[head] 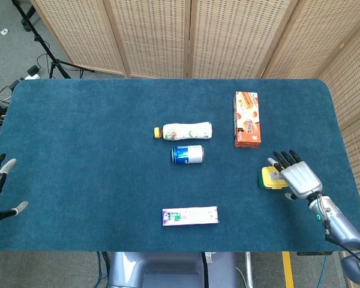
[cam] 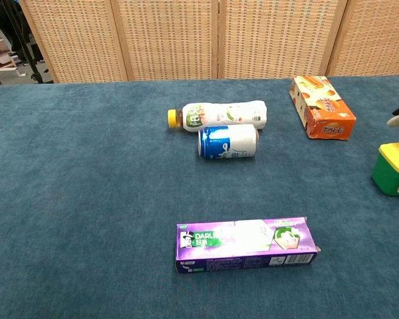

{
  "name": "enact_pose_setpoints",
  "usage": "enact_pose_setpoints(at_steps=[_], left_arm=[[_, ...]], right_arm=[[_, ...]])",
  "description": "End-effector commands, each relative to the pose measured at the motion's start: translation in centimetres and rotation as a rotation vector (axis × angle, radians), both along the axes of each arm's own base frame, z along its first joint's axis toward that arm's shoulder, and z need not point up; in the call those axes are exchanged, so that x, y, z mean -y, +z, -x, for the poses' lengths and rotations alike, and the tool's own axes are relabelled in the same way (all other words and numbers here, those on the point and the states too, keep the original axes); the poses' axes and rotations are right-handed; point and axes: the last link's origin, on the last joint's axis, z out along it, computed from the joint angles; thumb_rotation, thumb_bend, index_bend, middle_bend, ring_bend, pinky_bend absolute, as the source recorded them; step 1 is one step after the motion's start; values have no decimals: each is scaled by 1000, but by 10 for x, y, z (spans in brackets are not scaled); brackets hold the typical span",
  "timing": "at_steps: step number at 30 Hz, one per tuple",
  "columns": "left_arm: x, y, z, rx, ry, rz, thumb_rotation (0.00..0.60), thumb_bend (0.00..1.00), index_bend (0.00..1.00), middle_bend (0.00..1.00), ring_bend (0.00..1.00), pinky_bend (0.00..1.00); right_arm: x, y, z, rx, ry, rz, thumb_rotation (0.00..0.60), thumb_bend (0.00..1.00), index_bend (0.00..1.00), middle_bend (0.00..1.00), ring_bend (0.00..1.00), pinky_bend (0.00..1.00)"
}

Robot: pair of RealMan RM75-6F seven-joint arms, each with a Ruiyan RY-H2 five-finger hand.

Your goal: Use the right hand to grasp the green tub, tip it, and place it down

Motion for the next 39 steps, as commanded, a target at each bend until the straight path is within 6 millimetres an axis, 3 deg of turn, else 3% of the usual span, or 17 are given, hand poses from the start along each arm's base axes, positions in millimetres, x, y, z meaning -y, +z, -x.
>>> enact_pose_setpoints(at_steps=[1, 9, 17, 20, 25, 31, 35, 39], left_arm=[[-1, 0, 1, 0, 3, 0, 600, 0, 0, 0, 0, 0], [-4, -3, 2, -9, 13, 10, 600, 0, 0, 0, 0, 0], [-4, -4, 2, -11, 17, 10, 600, 0, 0, 0, 0, 0], [-5, -3, 2, -7, 15, 5, 600, 0, 0, 0, 0, 0], [-6, -2, 3, 4, 13, -1, 600, 0, 0, 0, 0, 0], [-6, -2, 3, 9, 7, -1, 600, 0, 0, 0, 0, 0], [-6, -1, 3, 12, 4, -3, 600, 0, 0, 0, 0, 0], [-5, -1, 3, 14, 1, 2, 600, 0, 0, 0, 0, 0]], right_arm=[[8, -4, 2, -14, -16, -1, 600, 0, 0, 0, 0, 46], [13, -15, 4, 4, -46, -29, 600, 0, 0, 72, 10, 46], [18, -26, 1, 67, -63, -45, 600, 53, 78, 195, 123, 81], [21, -29, 1, 70, -53, -46, 600, 141, 166, 322, 237, 115], [23, -35, 0, 84, -15, -18, 600, 323, 444, 540, 455, 200], [21, -38, -2, 146, 26, 2, 600, 529, 516, 593, 496, 223], [17, -35, -8, 265, 49, 18, 600, 568, 519, 596, 497, 229], [9, -31, -17, 498, 17, 12, 600, 579, 523, 598, 497, 236]])
